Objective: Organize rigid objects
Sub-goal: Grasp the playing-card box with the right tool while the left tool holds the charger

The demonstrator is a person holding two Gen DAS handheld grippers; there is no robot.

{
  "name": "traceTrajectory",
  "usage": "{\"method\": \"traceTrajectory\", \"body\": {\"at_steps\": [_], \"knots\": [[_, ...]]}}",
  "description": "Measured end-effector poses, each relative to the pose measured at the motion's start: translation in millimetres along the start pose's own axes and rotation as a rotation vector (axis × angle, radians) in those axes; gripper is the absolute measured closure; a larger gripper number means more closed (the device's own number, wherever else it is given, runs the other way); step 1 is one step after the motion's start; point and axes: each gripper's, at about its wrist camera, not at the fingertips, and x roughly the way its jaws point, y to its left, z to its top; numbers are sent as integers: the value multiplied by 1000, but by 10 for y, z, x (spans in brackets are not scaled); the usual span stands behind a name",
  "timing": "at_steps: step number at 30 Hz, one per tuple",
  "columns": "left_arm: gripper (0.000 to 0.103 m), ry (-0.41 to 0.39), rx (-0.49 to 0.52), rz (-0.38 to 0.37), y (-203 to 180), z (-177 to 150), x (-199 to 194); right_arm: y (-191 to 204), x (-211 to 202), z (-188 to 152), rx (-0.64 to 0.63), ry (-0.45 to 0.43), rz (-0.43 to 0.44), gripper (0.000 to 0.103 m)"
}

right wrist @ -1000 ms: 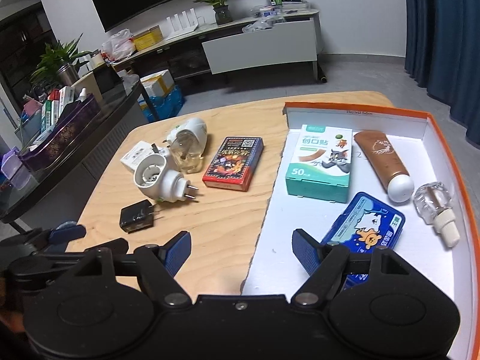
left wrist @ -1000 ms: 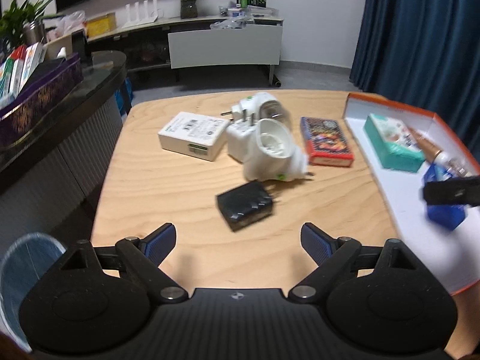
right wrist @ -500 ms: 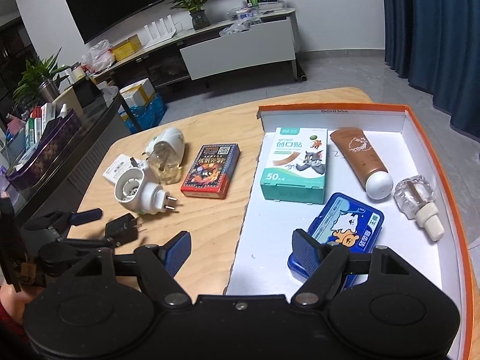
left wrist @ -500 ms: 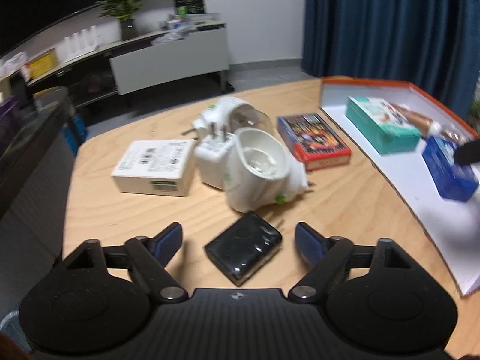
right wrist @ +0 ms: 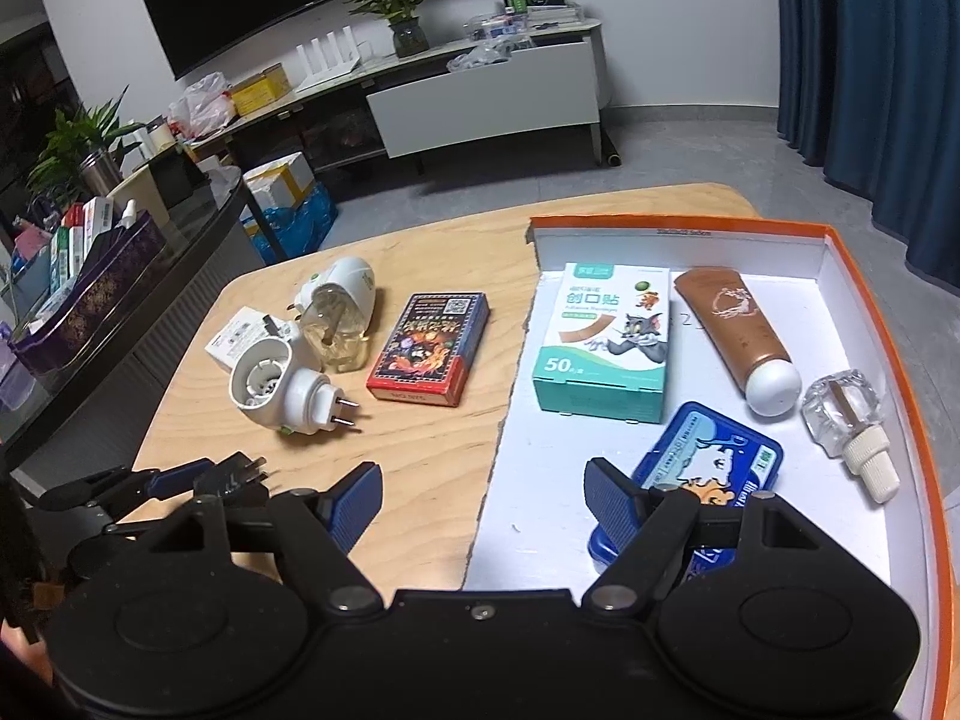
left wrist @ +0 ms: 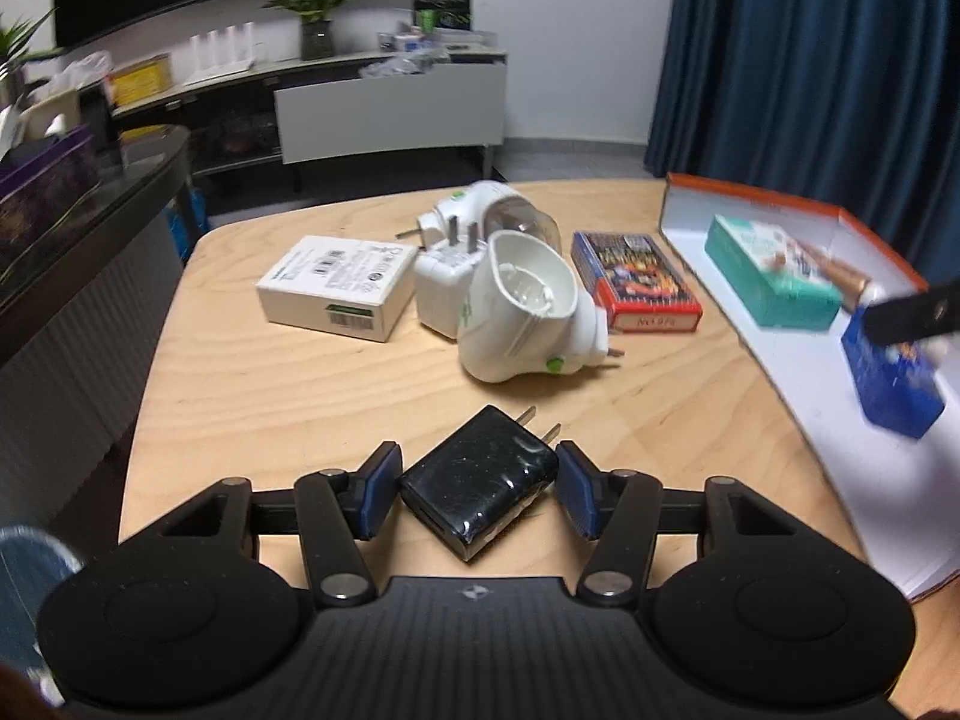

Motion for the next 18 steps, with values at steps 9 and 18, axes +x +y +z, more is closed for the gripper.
{"method": "traceTrajectory", "body": {"at_steps": [9,18], "knots": [[46,-30,-88,47,65,152,-243,271,361,217,-64,38,33,15],[46,-45,-163,49,133,208,-342,475,1095,578,-41,90,-20,15]]}}
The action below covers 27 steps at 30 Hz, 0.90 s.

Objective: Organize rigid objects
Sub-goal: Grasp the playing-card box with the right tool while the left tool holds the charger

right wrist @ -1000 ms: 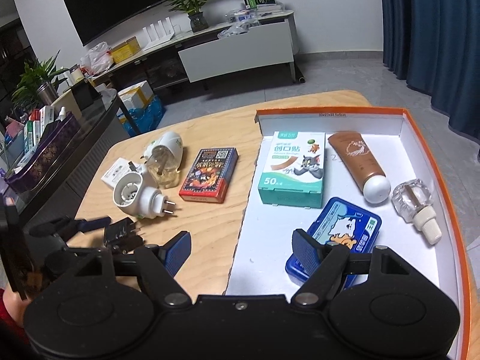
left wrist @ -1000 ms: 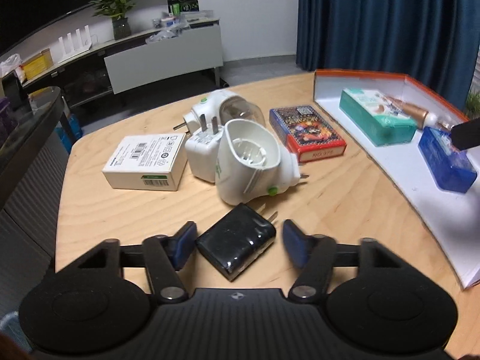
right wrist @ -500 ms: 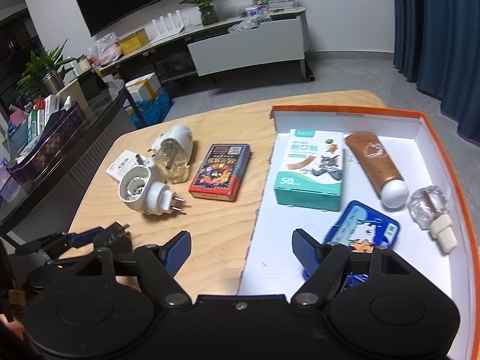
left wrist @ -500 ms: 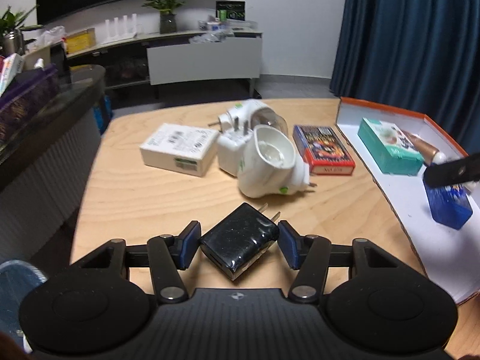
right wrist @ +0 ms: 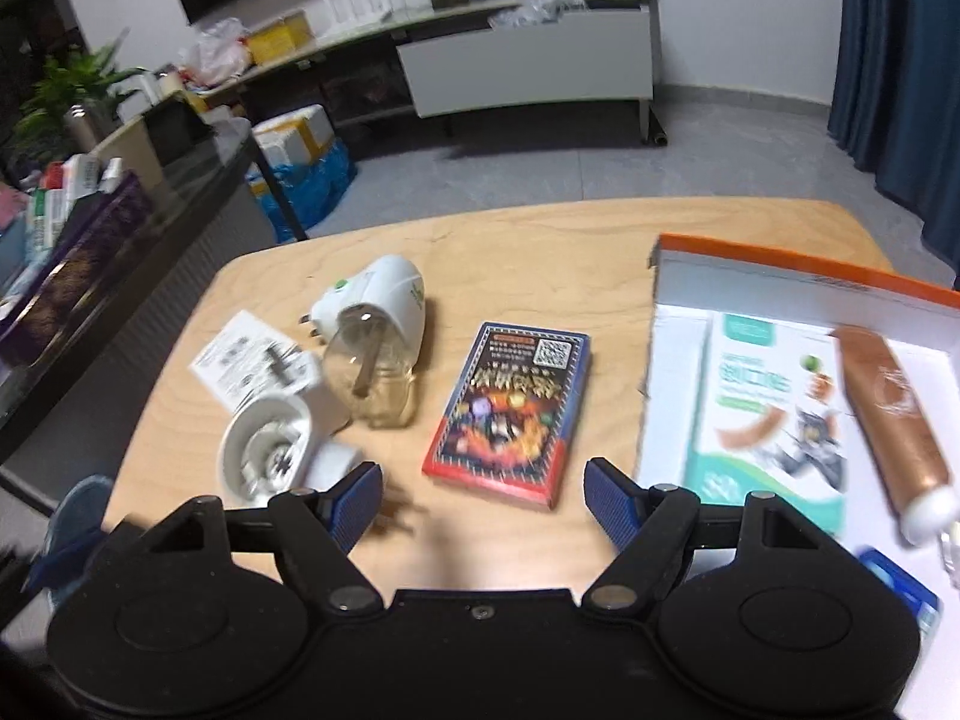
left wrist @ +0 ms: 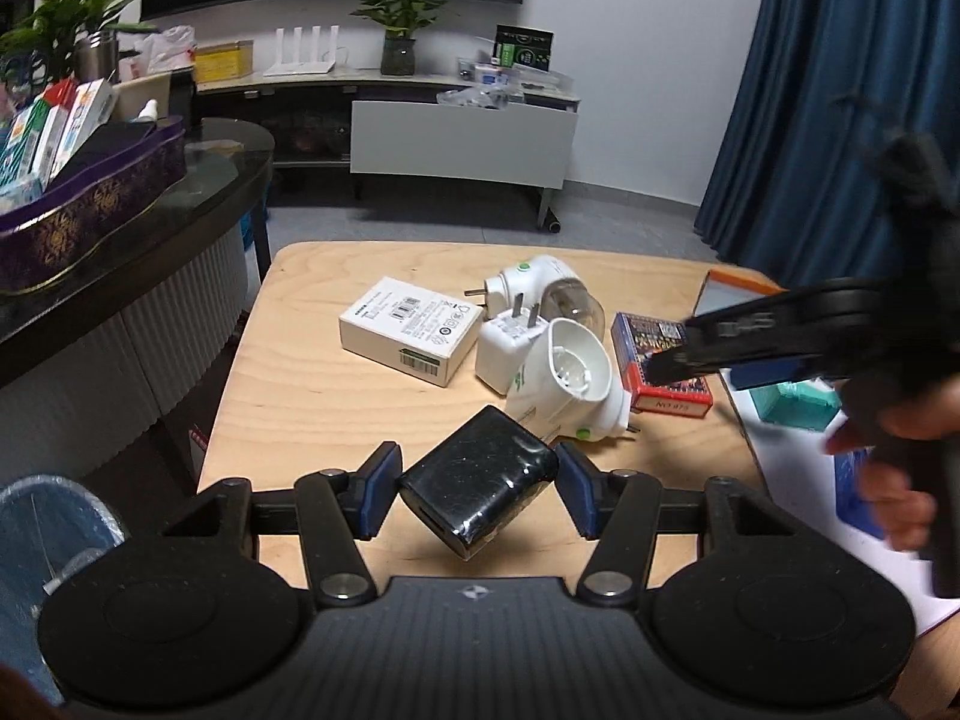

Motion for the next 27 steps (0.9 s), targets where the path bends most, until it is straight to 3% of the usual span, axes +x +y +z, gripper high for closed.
{"method": "traceTrajectory", "body": {"at_steps": [5,8,12,17,27], "knots": [[46,-8,-19,-4,38,20,-10,22,366,138,17,41,-68,14],[46,-3,-43,-11,65,42,23,106,452,174,-33,23,-128,15],[46,-7,-46,-6,48,60,42,154,460,137,-68,-12,-153,28],[46,2,-67,-16,56,80,38,102,288,67,-65,-39,-139,32],[46,8,-31,-33,-185,96,-19,-91,-458,-133,-52,-169,-113,33]]}}
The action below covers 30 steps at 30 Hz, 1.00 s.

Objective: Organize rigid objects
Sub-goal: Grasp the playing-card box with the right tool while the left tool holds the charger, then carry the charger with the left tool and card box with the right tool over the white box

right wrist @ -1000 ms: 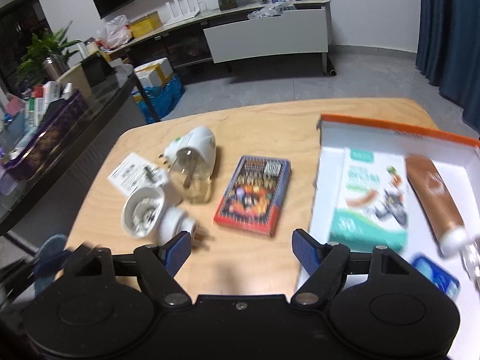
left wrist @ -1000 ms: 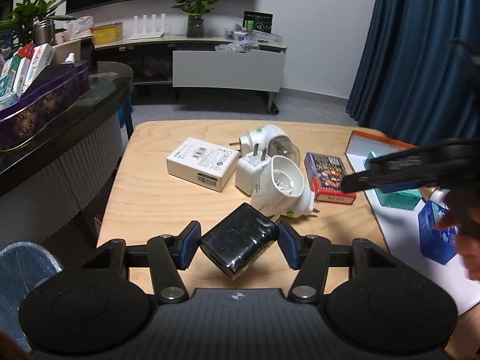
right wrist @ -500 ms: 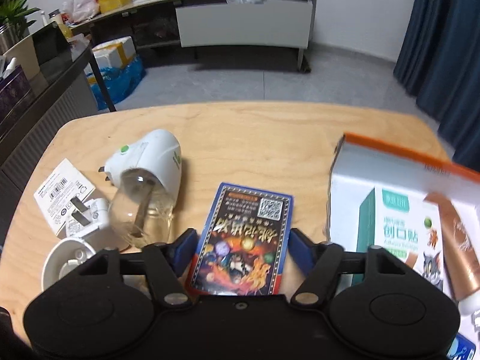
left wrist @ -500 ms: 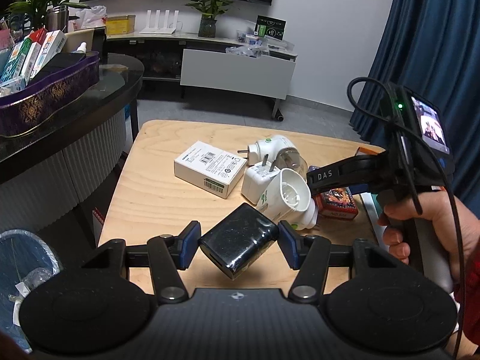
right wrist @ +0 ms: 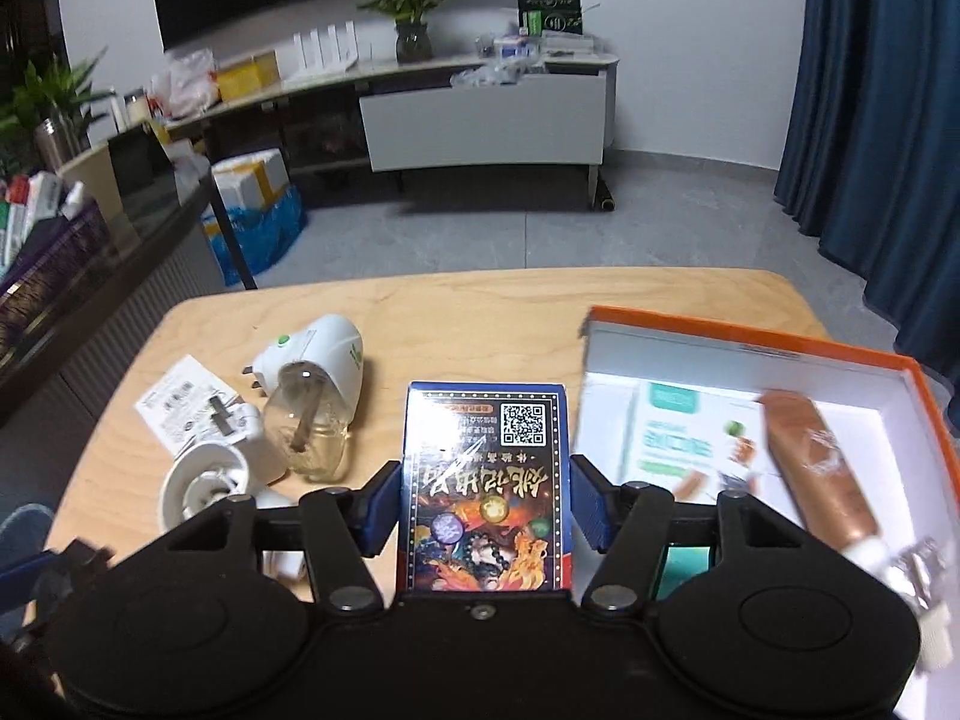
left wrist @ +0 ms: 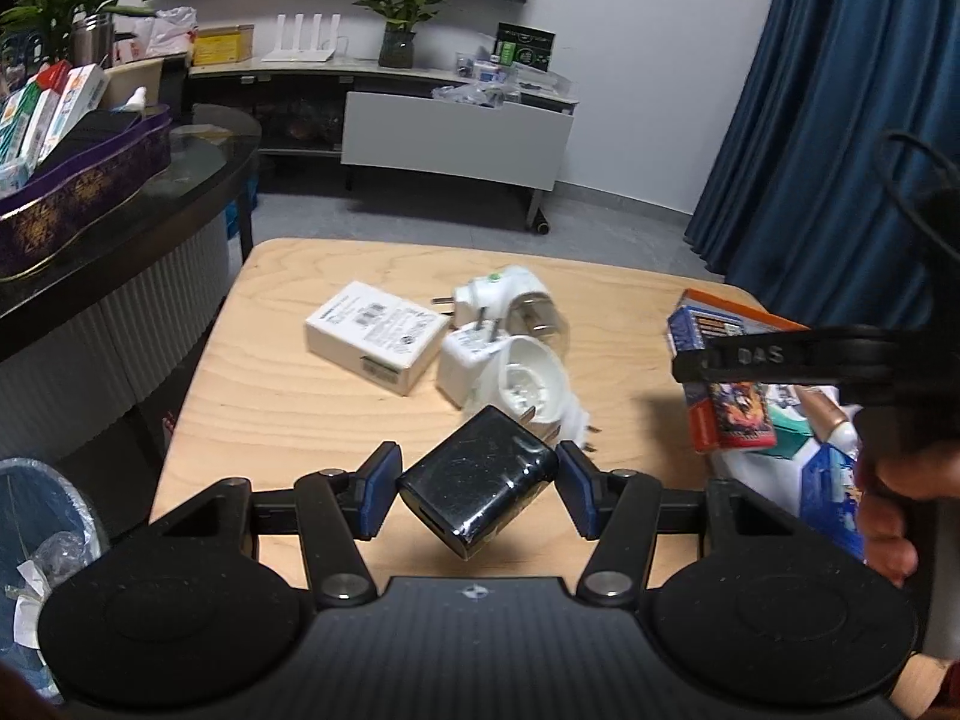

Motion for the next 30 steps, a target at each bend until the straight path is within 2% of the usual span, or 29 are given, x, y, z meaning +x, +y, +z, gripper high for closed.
{"method": "traceTrajectory", "body": {"at_steps": [5,8,16,22,30], "knots": [[46,-22,23,-8,-208,35,-111,-114,-458,-88,0,-67,7,33],[46,-32,37,-21,-376,37,-181,-236,-739,-162,42,-105,11,33],[46,-27,97,-82,-845,-26,-343,-613,-1424,-458,75,-189,-70,33],[46,-44,126,-110,-1172,-51,-437,-863,-1707,-698,92,-213,-130,33],[46,-20,141,-140,-1512,-166,-436,-1062,-1834,-969,110,-213,-161,33]]}}
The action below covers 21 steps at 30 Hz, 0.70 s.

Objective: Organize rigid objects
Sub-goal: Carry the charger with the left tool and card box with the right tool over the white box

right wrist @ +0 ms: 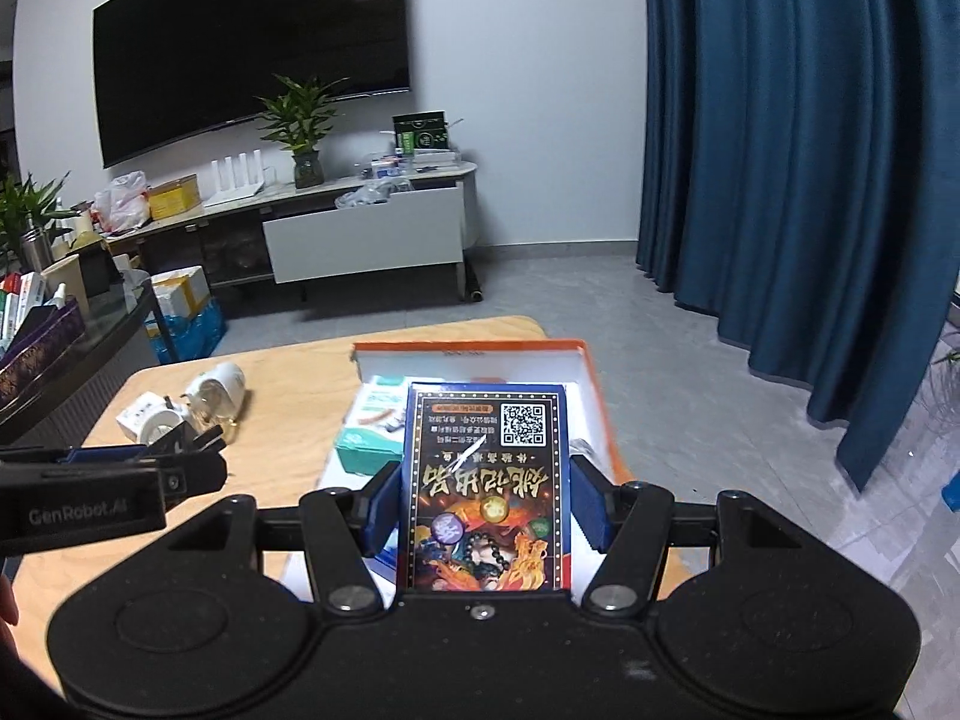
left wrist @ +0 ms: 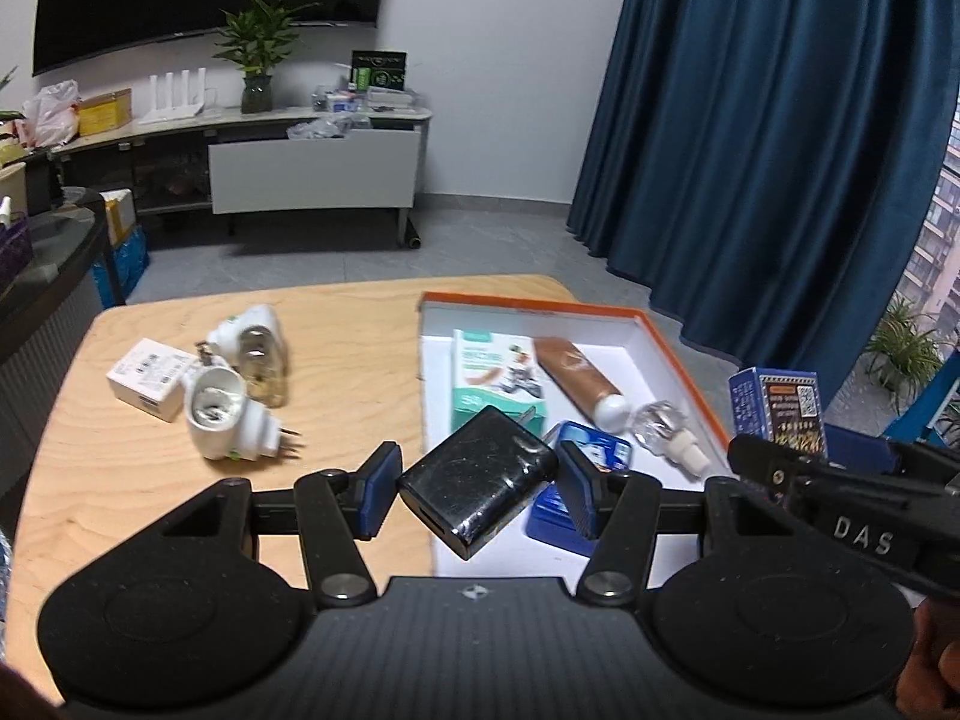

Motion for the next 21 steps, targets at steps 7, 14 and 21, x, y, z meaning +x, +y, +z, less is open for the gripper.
{"method": "traceTrajectory", "body": {"at_steps": [7,14,21], "knots": [[46,13,13,-21,-210,-76,34,-152,-65,-127,24,-8,-28,33],[46,23,23,-18,-308,-165,67,-213,-64,-195,26,-14,-41,33],[46,26,30,-6,-348,-212,84,-303,-77,-280,40,-12,-66,33]]}}
